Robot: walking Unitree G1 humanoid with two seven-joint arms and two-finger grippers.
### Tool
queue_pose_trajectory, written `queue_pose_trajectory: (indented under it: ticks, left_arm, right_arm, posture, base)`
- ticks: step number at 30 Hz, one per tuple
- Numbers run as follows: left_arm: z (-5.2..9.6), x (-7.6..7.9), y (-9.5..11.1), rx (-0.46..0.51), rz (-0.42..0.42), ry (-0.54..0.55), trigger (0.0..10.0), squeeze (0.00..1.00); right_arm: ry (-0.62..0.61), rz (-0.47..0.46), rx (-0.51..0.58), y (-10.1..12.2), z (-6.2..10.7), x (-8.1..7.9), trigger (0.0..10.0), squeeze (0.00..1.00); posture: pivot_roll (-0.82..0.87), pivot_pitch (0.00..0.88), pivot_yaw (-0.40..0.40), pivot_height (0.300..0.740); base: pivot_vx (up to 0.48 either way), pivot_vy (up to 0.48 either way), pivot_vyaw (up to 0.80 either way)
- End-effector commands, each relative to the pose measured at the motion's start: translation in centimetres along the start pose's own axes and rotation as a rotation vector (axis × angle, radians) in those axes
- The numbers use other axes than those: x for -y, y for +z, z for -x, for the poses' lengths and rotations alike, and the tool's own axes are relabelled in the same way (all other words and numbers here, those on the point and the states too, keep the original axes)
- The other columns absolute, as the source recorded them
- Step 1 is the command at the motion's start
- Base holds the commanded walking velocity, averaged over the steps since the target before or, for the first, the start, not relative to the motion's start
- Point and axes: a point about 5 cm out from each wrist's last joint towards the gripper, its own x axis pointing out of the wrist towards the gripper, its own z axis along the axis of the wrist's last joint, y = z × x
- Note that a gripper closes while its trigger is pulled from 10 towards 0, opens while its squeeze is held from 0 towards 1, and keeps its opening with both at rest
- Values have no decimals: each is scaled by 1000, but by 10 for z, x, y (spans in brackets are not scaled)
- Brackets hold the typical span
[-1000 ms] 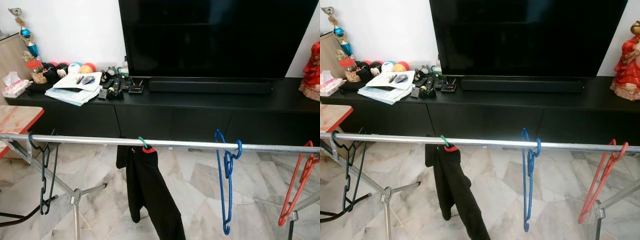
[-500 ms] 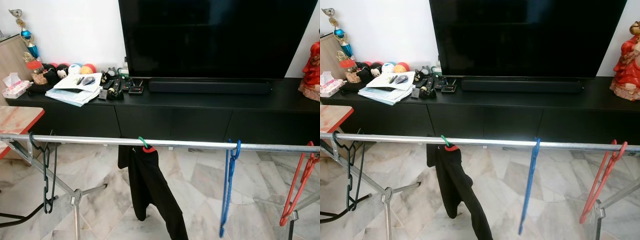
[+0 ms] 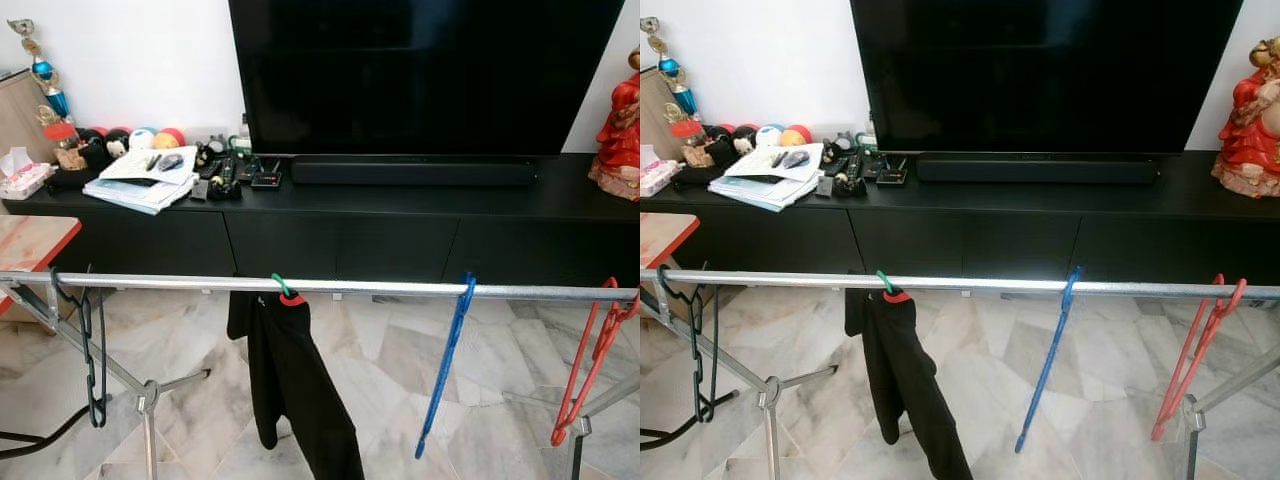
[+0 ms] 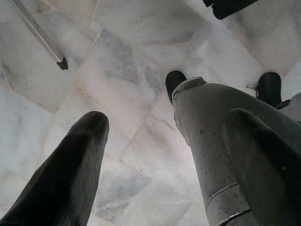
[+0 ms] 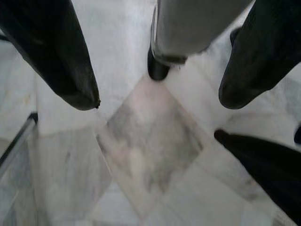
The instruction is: Hang hanger
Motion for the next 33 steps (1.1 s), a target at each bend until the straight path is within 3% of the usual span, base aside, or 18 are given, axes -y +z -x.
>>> queue_pose_trajectory:
  ticks: [1,10,33]
  left_arm:
    - [2,0,-16,-60,14,5,10000,0]
    - [1,4,-16,-58,33,5,10000,0]
    - [2,3,-18,-58,26,-4,10000,0]
  right_arm:
    - [13,13,9,1,0,-2,10000,0]
    - [18,34,10,3,-1,3,10000,0]
    - [23,-24,11,0,0,-1,10000,0]
  posture:
    - [4,25,72,740]
    - [15,20,52,740]
    - [5,8,67,740]
  base:
    - [0,0,0]
    - [0,0,0]
    - [-10,0,0]
